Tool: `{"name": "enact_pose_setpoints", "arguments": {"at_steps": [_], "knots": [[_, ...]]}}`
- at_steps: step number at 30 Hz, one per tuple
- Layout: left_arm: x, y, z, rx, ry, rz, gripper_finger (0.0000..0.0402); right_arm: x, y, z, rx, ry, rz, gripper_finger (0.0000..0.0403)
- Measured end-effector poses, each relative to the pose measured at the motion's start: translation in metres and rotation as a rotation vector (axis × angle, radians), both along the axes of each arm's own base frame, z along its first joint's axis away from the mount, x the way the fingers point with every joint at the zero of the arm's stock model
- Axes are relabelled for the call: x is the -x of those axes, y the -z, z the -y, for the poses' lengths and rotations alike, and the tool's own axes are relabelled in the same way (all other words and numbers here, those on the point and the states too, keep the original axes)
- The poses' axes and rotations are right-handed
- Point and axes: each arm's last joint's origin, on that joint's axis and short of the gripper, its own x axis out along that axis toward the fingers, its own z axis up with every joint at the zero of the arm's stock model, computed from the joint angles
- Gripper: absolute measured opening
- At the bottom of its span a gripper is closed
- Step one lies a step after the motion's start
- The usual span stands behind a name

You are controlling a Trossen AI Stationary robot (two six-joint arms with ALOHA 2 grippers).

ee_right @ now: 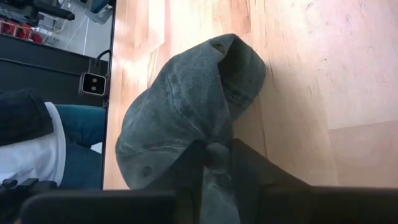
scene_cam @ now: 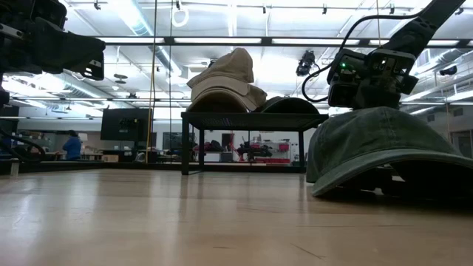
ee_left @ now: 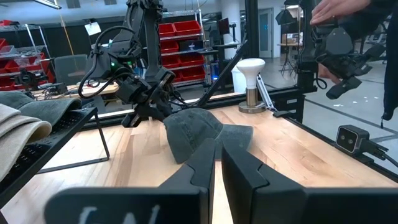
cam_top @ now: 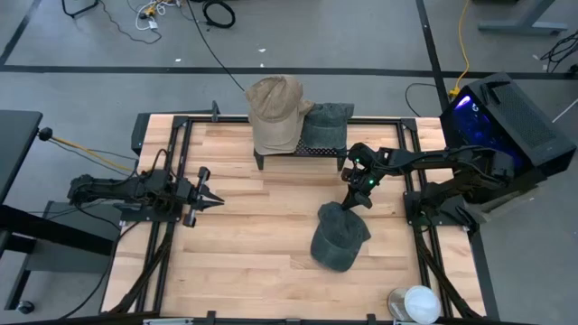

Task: Pick & Place hat
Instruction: Stack the black cap on the other black cap on the shelf

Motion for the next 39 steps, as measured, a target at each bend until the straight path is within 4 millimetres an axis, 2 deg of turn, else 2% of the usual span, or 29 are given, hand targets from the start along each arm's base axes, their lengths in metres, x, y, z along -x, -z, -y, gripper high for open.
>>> {"name": "enact_pose_setpoints", "arguments": {"at_steps": [3,9,15,23,39], "knots": [[0.000,0.000,0.000,0.000,0.000,0.000,0.0034,0.000,0.000,0.000,-0.004,0.002,-0.002,0.0048],[0.000,0.000,0.000,0.000,0.000,0.000,0.0034,0.000,-0.001,-0.001,-0.054,-0.008,-0.002,0.0048],[0.000,0.000,0.000,0.000,0.000,0.000,0.0034,-0.003,-0.014,-0.003,-0.059,-0.018,0.035,0.0047],[0.000,0.000,0.000,0.000,0.000,0.000,0.0034,-0.011,-0.046,-0.008,-0.057,-0.046,0.117,0.0047],[0.000,0.000,0.000,0.000,0.000,0.000,0.0034,-0.030,-0.129,-0.022,0.052,-0.166,0.273,0.0046]]}}
